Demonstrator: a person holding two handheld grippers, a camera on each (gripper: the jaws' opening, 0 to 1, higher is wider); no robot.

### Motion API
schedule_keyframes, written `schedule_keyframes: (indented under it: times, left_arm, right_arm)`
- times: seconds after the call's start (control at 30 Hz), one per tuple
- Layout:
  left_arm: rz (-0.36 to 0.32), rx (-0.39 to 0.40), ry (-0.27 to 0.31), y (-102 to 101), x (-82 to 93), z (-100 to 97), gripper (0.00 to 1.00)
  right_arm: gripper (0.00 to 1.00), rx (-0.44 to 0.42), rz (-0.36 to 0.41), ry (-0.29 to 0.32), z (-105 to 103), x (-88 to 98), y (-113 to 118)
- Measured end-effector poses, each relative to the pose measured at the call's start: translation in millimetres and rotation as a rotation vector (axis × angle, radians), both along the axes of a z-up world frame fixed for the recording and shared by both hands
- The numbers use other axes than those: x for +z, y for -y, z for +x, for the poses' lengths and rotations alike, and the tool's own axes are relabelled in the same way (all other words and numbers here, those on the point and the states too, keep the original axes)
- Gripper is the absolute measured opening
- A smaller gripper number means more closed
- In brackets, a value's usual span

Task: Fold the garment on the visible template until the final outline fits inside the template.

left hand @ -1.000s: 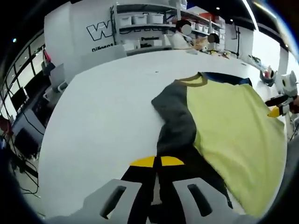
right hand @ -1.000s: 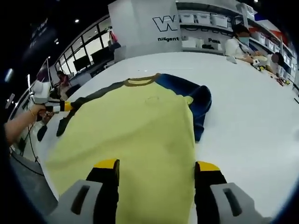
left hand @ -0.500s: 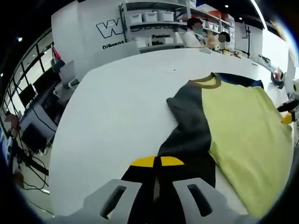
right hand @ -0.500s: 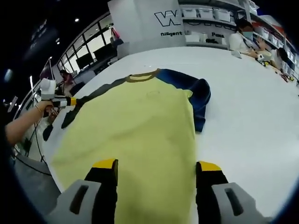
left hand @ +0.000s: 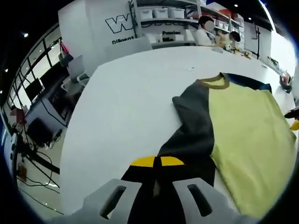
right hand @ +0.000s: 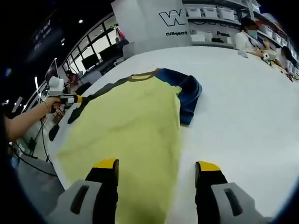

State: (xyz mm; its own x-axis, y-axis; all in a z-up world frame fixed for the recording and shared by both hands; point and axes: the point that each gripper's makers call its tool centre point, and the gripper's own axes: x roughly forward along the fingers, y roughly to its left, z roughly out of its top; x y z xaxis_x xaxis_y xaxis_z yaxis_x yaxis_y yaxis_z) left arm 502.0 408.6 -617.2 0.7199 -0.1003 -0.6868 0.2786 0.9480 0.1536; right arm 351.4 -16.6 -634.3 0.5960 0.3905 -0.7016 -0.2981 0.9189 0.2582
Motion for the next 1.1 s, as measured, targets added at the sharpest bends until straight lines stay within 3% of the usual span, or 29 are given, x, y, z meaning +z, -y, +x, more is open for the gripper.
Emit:
schedule_keyframes:
  times: [0.37, 0.43, 0.53, 0.63, 0.8, 0.9, 1.0, 1.1]
  left_arm:
    - [0.019, 0.029, 0.007, -11, -3.0, 8.9, 0.05]
    - [-0.032, 0.069, 0.025, -9, 3.1, 8.5, 0.05]
    - [-0.006, 0.078, 0.043, -7, 8.0, 6.2, 0.05]
    - [-0.082, 0.098, 0.077, 2, 14.6, 5.8, 0.15]
    - [-0.115, 0.098, 0.082, 9, 18.6, -4.4, 0.33]
    - [-0.212, 0.043, 0.085, 28, 23.0, -11.9, 0.43]
    - [-0.265, 0.016, 0.108, 38, 29.2, -19.6, 0.53]
    - [-0.252, -0.01, 0.105, 46, 31.6, -28.7, 0.65]
  right_arm:
    - [0.58, 0.0, -0.001, -0.007, 0, 0.1, 3]
    - [0.52, -0.009, 0.004, 0.018, 5, 3.9, 4]
    - [0.41, -0.016, -0.01, 0.054, 12, 9.8, 6]
    - [0.43, -0.027, -0.014, 0.07, 20, 13.5, 8]
    - [0.45, -0.026, 0.014, 0.094, 37, 22.9, 8]
    - [0.42, -0.048, 0.024, 0.109, 51, 27.6, 15]
    - [0.43, -0.061, 0.032, 0.124, 61, 32.7, 16]
    - [0.39, -0.06, -0.006, 0.134, 72, 31.8, 21]
